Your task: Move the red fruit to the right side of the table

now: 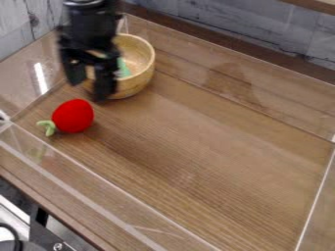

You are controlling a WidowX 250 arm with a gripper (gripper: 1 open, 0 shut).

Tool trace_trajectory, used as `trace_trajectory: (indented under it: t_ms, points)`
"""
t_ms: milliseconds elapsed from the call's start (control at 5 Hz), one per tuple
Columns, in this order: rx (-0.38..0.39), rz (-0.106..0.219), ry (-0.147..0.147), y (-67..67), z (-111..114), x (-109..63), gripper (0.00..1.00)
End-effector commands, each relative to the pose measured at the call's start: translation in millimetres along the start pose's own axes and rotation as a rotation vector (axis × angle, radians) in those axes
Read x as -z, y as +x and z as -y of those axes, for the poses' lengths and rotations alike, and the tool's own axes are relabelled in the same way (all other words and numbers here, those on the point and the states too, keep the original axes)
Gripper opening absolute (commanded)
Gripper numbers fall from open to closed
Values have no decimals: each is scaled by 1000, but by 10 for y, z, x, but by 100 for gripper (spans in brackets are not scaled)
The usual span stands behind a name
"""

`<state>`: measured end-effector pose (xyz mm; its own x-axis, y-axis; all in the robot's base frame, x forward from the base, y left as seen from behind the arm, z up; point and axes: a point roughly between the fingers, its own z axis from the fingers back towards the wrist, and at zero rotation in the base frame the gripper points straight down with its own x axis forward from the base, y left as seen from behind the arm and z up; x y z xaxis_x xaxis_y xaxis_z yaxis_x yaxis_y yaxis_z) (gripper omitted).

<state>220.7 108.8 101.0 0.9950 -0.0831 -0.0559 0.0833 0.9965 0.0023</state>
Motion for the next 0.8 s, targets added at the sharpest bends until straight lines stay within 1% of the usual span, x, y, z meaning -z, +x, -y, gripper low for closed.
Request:
trace_trajectory:
  t_ms: [0, 200, 400, 600]
  points:
    - [22, 73, 37, -84, -262, -51, 100]
    - [6, 81, 30, -110, -431, 70, 100]
    - [1, 82, 12, -95, -496, 209, 100]
    - [-6, 79, 7, -61, -523, 313, 100]
